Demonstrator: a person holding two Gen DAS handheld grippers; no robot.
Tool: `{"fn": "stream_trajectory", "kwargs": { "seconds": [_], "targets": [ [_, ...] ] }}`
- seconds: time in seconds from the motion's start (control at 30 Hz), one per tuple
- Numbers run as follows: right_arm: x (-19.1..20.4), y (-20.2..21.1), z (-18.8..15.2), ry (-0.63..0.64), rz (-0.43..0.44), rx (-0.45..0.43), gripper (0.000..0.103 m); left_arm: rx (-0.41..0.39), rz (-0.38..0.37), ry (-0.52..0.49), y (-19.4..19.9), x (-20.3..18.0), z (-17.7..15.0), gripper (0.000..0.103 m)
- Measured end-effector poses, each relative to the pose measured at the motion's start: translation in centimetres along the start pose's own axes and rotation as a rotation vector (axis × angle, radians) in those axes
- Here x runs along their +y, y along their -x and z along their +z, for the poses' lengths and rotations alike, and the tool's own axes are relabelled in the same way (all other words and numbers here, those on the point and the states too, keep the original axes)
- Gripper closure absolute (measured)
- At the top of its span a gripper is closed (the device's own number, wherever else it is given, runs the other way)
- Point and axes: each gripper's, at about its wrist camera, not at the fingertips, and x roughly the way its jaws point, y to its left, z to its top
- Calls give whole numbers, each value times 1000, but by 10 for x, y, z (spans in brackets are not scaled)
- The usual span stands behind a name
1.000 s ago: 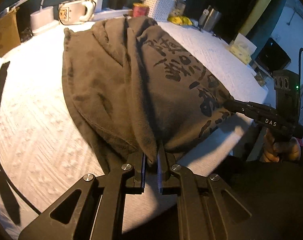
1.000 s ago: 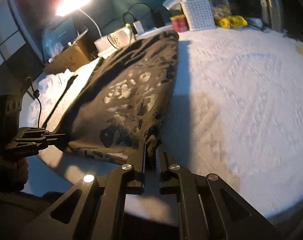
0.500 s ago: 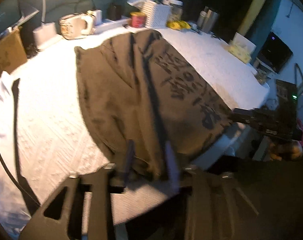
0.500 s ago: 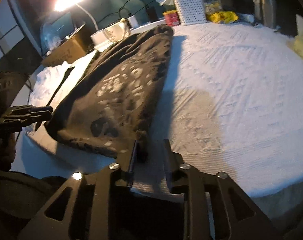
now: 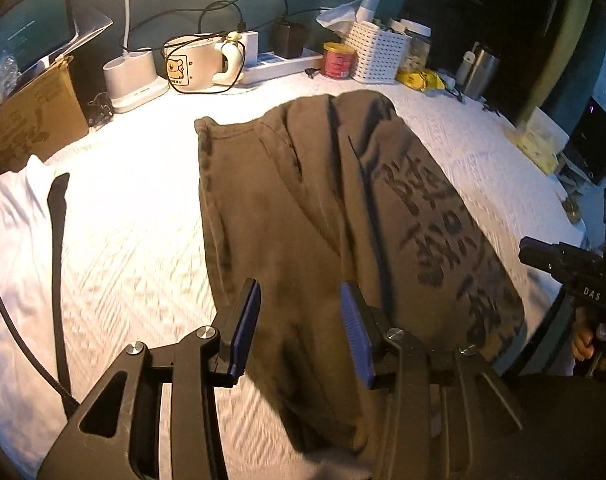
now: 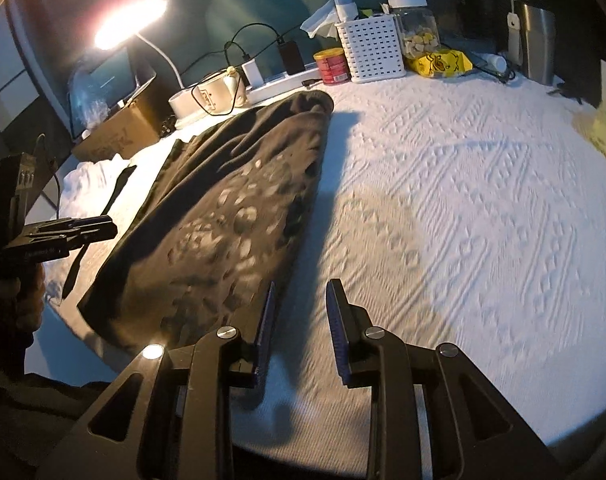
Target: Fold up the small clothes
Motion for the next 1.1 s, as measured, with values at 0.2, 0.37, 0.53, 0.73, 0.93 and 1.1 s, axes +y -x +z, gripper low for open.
{"fn": "stream_trajectory", "kwargs": {
  "seconds": [0.2,0.37,0.53,0.73,0.93,1.1],
  "targets": [
    [-8,-12,26,4,-8,-11,74,-16,-2,12,-11,3,23,62],
    [-12,-29,42,5,-13,-5,74,-48,-1,4,-24,2,43,62],
    [-12,-48,55,14,-1,4,74,-66,48,-23,-45,4,64,62],
    [-12,-67,71,14,6,10,74,-60,26,-18,-76,13,86,62],
    [-13,-74,82,17,-10,0,74,-34,-27,-44,-101,18,97,79],
    [-15,-87,91,17,-11,9,74,-47,-56,-15,-99,32,102,101]
  ]
}}
